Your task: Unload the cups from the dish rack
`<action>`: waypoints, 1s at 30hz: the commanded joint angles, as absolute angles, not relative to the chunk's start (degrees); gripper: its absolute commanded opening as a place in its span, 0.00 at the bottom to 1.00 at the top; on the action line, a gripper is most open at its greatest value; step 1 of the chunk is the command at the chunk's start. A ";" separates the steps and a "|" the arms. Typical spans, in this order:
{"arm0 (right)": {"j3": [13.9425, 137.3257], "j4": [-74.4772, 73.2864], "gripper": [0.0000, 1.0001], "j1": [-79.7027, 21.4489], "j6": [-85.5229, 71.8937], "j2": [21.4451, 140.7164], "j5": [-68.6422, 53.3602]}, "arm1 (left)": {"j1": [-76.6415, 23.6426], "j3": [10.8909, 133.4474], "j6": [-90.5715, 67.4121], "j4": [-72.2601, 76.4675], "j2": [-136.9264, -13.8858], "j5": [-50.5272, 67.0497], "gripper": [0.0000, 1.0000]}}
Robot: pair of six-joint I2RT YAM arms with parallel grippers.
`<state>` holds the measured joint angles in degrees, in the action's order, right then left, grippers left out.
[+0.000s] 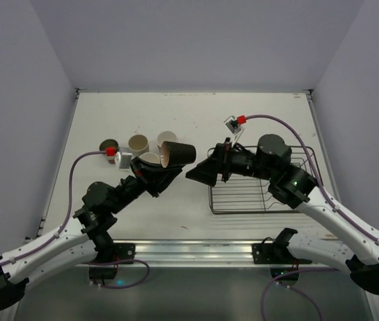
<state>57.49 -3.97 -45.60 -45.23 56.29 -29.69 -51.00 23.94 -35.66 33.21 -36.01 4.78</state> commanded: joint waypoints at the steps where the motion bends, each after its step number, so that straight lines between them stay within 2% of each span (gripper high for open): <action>1: 62.92 -25.01 0.99 -45.70 -35.79 52.74 -13.35 | -50.62 31.44 -31.47 14.71 -35.94 -3.06 0.00; 3: 64.16 -34.08 0.99 -45.70 -34.02 51.95 -5.14 | -50.62 32.95 -30.94 6.03 -38.48 -7.44 0.00; 4: 64.42 -36.97 0.99 -45.70 -32.71 51.60 3.17 | -50.62 33.83 -30.94 3.45 -39.63 -9.12 0.00; 8: 67.84 -52.16 0.99 -45.35 -34.10 52.11 22.18 | -50.71 34.19 -31.20 -2.55 -45.95 -12.92 0.00; 10: 68.90 -55.09 0.99 -45.09 -34.97 52.12 25.65 | -50.71 34.28 -31.55 -3.16 -49.73 -14.85 0.00; 20: 63.99 -56.16 0.99 -44.91 -35.68 44.65 21.80 | -50.89 38.40 -31.64 -6.58 -66.51 -23.55 0.00; 30: 62.22 -60.20 0.99 -44.48 -38.58 41.57 24.60 | -50.98 41.57 -31.91 -7.73 -75.05 -23.91 0.00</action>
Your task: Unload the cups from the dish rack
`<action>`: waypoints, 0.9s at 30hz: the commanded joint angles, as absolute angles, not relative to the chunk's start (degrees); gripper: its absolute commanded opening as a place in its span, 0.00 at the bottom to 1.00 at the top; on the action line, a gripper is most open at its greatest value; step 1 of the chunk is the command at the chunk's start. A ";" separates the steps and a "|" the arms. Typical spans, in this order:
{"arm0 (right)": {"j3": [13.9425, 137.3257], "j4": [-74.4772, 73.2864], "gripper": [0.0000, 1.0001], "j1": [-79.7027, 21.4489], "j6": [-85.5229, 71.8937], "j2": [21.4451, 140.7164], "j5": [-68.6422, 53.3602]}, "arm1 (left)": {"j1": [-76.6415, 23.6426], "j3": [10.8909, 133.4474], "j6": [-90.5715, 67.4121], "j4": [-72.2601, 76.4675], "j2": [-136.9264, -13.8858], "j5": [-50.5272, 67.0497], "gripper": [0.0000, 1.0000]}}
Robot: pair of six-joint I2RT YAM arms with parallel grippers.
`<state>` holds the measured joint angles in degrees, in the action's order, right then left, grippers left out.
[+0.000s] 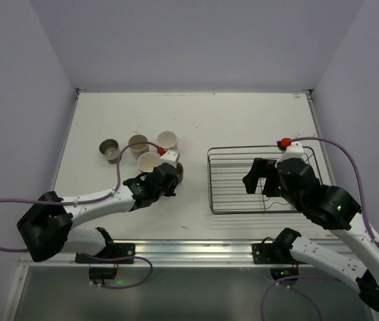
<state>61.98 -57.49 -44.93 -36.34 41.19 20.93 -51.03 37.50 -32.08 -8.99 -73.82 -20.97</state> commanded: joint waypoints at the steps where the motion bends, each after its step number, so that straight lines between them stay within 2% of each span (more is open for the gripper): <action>1: 62.49 -62.29 0.99 -44.30 -39.19 42.36 26.09 | -50.98 41.75 -31.90 -7.65 -76.02 -23.91 0.00; 22: 63.46 -69.43 0.99 -43.33 -42.01 39.29 27.86 | -50.71 41.22 -32.17 -3.52 -85.34 -24.26 0.00; 27: 63.89 -70.14 0.99 -42.98 -42.80 38.41 27.86 | -50.63 40.61 -32.43 -3.95 -84.55 -24.96 0.25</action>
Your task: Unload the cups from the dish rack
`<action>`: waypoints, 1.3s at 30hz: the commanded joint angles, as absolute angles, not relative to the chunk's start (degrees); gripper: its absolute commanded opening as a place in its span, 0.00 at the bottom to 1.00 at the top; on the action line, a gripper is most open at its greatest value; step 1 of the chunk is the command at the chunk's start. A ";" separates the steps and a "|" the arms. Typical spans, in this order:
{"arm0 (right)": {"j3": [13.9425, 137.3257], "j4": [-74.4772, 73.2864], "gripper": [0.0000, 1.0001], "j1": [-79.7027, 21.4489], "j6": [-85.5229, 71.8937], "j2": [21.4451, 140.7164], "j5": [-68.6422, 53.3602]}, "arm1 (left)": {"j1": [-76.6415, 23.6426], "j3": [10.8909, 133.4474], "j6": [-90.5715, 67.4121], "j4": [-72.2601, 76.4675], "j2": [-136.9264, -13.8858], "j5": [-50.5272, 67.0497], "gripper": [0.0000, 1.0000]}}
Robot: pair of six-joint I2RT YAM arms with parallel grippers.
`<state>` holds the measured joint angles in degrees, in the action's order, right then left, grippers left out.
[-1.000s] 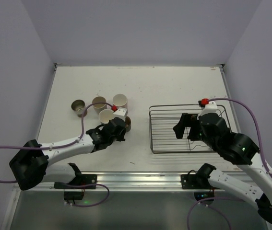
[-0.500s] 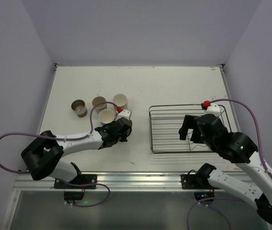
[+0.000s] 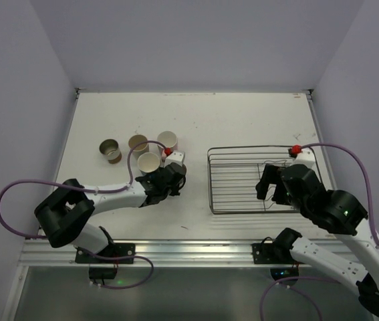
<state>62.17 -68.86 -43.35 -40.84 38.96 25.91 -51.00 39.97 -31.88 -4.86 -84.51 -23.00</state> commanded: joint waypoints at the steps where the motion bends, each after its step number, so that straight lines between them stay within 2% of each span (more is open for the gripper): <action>1: 64.07 -70.57 0.99 -42.89 -42.89 38.58 27.95 | -50.63 40.43 -32.34 -4.22 -84.20 -25.22 0.28; 7: 65.39 -71.28 0.99 -42.54 -45.00 39.11 29.44 | -50.54 39.55 -32.17 -4.92 -82.71 -25.84 0.37; 10: 65.83 -71.19 0.99 -42.45 -47.80 38.24 30.67 | -50.54 39.03 -32.43 -5.80 -81.57 -26.19 0.47; 11: 65.74 -71.19 0.99 -42.45 -49.64 37.88 31.11 | -50.54 38.94 -32.78 -6.15 -81.30 -26.37 0.54; 15: 65.74 -71.10 0.99 -42.45 -55.27 38.14 33.48 | -50.54 38.58 -33.31 -8.17 -79.28 -27.07 0.64; 20: 66.53 -69.35 0.99 -42.45 -58.98 42.44 33.14 | -50.54 38.76 -33.13 -9.40 -76.12 -25.49 0.67; 26: 72.67 -64.34 0.99 -42.19 -48.99 50.26 26.91 | -50.54 38.32 -32.70 -10.72 -71.55 -23.29 0.68; 30: 72.78 -63.73 0.99 -41.49 -52.64 53.52 31.20 | -50.54 37.97 -32.34 -11.60 -68.91 -22.33 0.68; 33: 72.77 -63.89 0.99 -34.75 -56.86 56.15 27.53 | -50.62 38.32 -32.26 -12.74 -67.33 -21.62 0.68; 34: 72.60 -65.03 0.99 -28.02 -58.43 57.38 25.16 | -50.62 38.32 -32.17 -12.83 -66.80 -21.19 0.68; 36: 71.90 -66.79 0.99 -23.31 -59.32 61.51 22.94 | -50.62 38.58 -32.17 -13.18 -65.40 -20.74 0.67; 39: 72.25 -71.00 0.99 -20.13 -64.15 66.86 28.88 | -50.62 38.93 -31.91 -13.88 -63.55 -19.69 0.67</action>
<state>71.42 -66.50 -22.22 -57.60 62.54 25.12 -50.76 38.52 -32.29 -12.60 -66.17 -20.88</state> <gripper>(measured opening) 0.987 0.674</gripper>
